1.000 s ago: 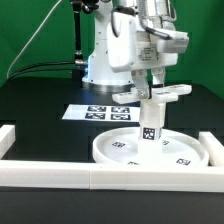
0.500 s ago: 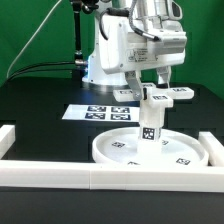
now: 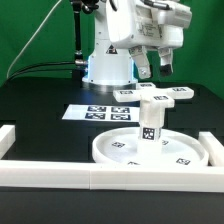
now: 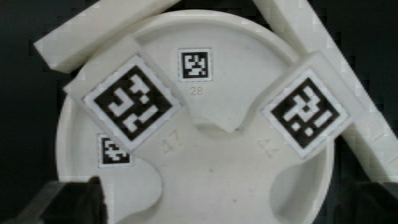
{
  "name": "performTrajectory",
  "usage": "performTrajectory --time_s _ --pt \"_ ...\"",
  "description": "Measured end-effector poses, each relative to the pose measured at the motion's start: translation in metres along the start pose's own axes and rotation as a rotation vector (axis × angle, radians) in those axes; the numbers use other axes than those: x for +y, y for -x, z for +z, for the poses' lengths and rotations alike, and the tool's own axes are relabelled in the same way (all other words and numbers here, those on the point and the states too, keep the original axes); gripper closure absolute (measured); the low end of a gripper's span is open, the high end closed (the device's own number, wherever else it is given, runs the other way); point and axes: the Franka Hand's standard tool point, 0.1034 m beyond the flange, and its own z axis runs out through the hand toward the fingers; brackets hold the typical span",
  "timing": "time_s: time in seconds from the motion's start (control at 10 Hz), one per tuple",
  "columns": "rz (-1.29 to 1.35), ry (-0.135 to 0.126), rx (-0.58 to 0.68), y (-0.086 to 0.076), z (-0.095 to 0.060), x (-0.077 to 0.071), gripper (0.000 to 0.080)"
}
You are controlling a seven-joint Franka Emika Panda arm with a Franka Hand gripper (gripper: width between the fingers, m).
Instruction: Assemble round table
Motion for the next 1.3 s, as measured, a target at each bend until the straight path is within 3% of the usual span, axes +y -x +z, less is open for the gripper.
performTrajectory --time_s 0.2,0.4,0.6,1.1,1.3 --pt "-0.159 0.009 0.003 0.0 0.001 0.001 0.015" --pt "-0.461 0.097 0.011 0.007 0.001 0.002 0.015" --pt "-0.691 0.137 0.0 0.013 0.0 0.004 0.015" --pt "-1.045 0.148 -0.022 0.013 0.002 0.004 0.015" --pt "-1.321 0.207 -0.03 0.014 0.002 0.006 0.015"
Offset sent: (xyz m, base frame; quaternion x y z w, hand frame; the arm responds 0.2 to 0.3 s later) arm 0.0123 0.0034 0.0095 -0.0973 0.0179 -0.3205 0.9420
